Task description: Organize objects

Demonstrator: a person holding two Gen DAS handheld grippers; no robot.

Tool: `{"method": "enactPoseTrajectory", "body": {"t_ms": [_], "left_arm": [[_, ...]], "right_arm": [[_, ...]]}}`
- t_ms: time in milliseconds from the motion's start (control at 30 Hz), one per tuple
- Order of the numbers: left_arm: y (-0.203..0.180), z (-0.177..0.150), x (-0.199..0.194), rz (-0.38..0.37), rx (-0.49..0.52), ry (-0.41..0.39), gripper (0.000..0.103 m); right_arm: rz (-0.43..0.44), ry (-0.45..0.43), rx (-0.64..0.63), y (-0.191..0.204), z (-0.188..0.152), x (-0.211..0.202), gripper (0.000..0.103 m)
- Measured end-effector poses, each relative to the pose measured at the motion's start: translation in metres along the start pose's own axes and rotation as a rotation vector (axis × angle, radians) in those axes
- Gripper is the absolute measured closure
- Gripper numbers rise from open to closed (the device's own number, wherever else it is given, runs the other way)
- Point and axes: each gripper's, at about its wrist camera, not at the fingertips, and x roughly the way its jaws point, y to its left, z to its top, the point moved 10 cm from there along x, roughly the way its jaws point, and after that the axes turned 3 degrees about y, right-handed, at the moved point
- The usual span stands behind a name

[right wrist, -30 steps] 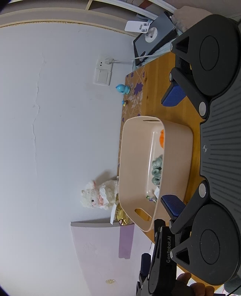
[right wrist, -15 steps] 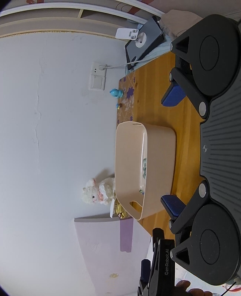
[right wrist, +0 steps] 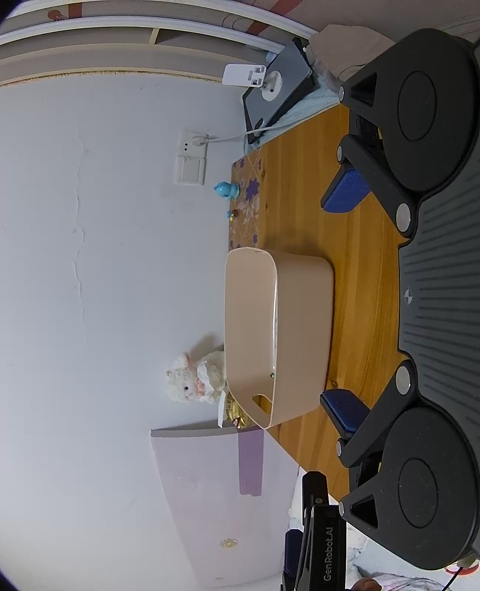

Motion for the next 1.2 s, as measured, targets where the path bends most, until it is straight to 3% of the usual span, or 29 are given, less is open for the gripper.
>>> {"method": "enactPoseTrajectory", "body": {"t_ms": [600, 1200], "left_arm": [[0.004, -0.01, -0.035, 0.008, -0.004, -0.041, 0.012], [0.011, -0.013, -0.028, -0.005, -0.035, -0.007, 0.012]], "right_arm": [[-0.014, -0.048, -0.02, 0.002, 0.005, -0.03, 0.0], [-0.03, -0.018, -0.019, 0.004, 0.005, -0.019, 0.0]]}}
